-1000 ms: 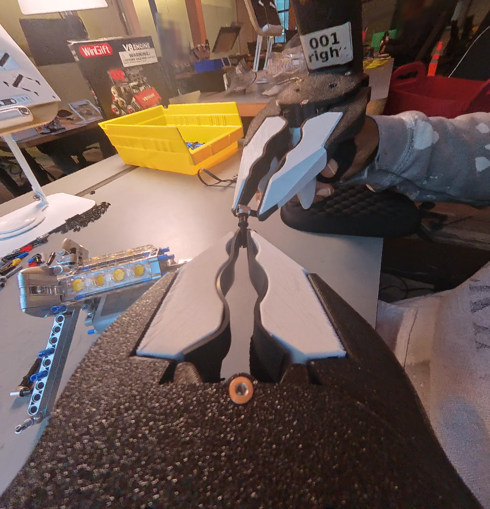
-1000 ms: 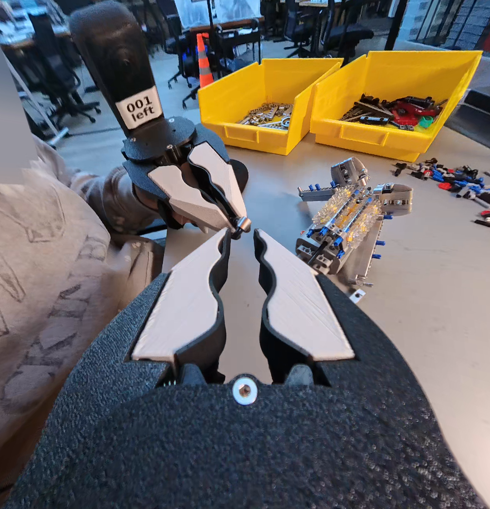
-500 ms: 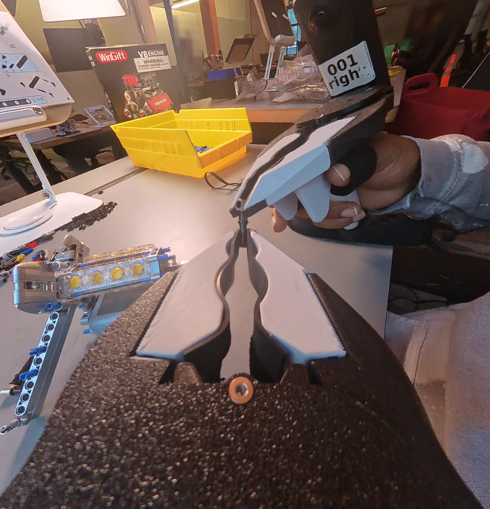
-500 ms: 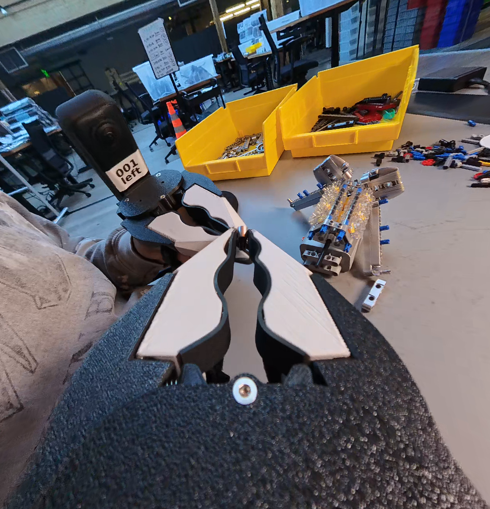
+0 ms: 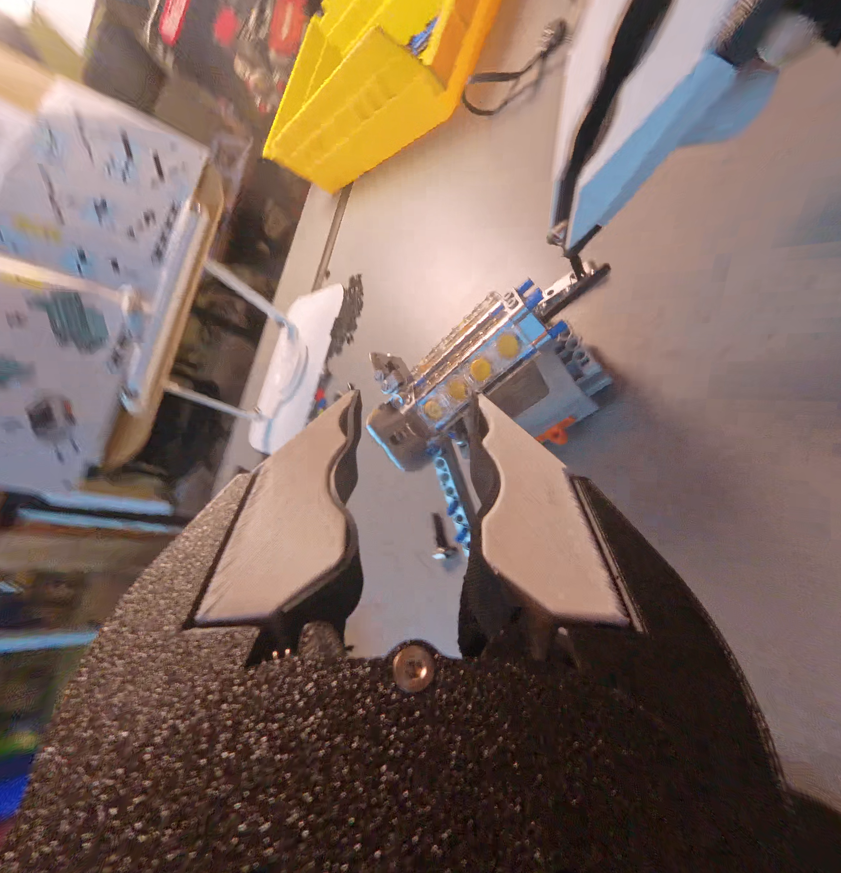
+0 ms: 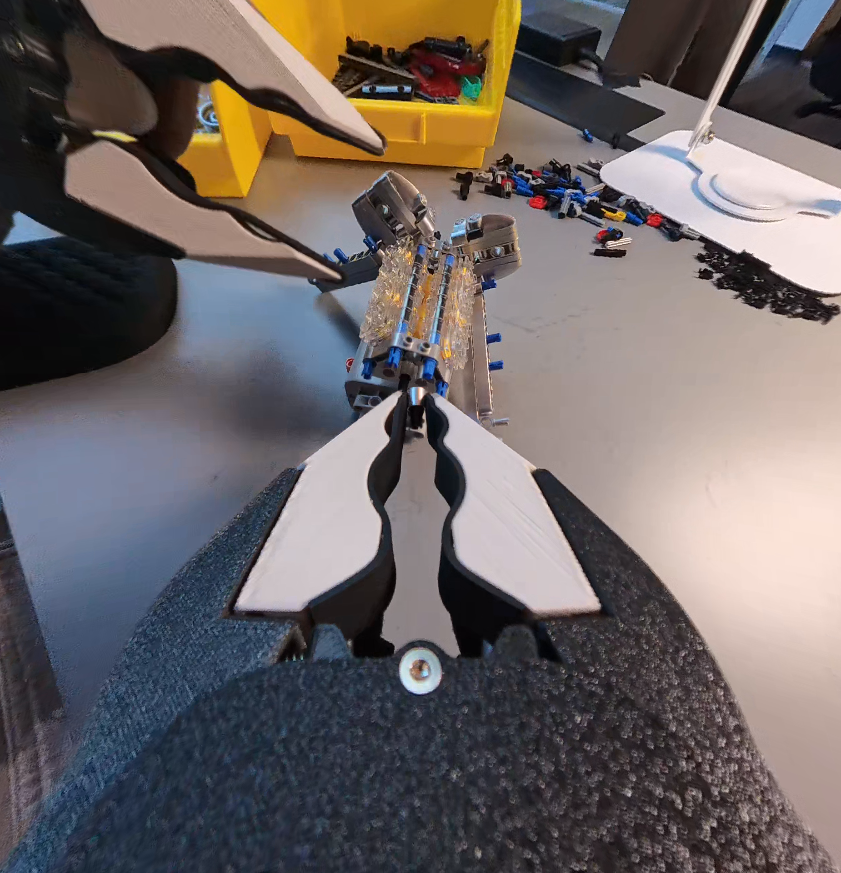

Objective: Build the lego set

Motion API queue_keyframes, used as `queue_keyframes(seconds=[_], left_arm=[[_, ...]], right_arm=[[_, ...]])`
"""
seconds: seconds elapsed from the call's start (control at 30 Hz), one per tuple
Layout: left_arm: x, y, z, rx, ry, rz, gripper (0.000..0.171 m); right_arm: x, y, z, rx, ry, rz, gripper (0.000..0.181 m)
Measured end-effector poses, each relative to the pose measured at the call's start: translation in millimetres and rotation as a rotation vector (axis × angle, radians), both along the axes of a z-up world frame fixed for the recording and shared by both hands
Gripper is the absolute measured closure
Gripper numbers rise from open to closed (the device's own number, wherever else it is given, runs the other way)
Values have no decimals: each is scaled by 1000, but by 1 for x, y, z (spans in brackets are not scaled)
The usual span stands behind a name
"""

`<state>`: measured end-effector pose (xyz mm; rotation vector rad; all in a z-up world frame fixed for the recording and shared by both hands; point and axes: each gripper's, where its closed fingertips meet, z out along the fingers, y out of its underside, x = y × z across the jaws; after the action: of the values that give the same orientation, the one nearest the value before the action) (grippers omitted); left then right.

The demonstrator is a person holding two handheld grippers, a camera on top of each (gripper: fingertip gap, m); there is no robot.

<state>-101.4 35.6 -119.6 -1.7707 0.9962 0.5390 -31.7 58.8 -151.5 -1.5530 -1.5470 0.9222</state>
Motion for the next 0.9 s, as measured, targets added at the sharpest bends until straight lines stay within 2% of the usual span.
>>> queue_keyframes(seconds=[0.07, 0.13, 0.2, 0.27, 0.33, 0.5, 0.57, 0.67, 0.77, 0.9], left_arm=[[12, 8, -10, 31, 143, -156, 127], [19, 15, -25, -15, 144, -224, 124], [11, 25, -36, -34, 192, -216, 128], [9, 29, -40, -20, 191, -223, 143], [8, 30, -38, 36, 185, -210, 144], [4, 23, -33, 81, 87, -203, 146], [2, 21, -31, 91, 44, -205, 146], [0, 21, -28, 88, -48, -199, 146], [1, 23, -27, 92, -75, -197, 146], [4, 23, -26, 88, -116, -189, 147]], right_arm=[[-7, -2, -5, -31, 2, -1, 175], [-10, 0, -9, -34, -7, -15, 175], [-12, 0, -8, -17, -5, -18, 175], [-14, 5, -9, 0, -7, -35, 175], [-15, 7, -7, -38, -1, -31, 175], [-12, 7, 10, -330, 123, 9, 175], [-5, 19, 16, -453, 177, -22, 175], [2, 17, 11, -409, 149, -20, 175], [-3, 3, 8, -266, 109, 9, 175], [-13, 1, 9, -148, 107, 14, 175]])
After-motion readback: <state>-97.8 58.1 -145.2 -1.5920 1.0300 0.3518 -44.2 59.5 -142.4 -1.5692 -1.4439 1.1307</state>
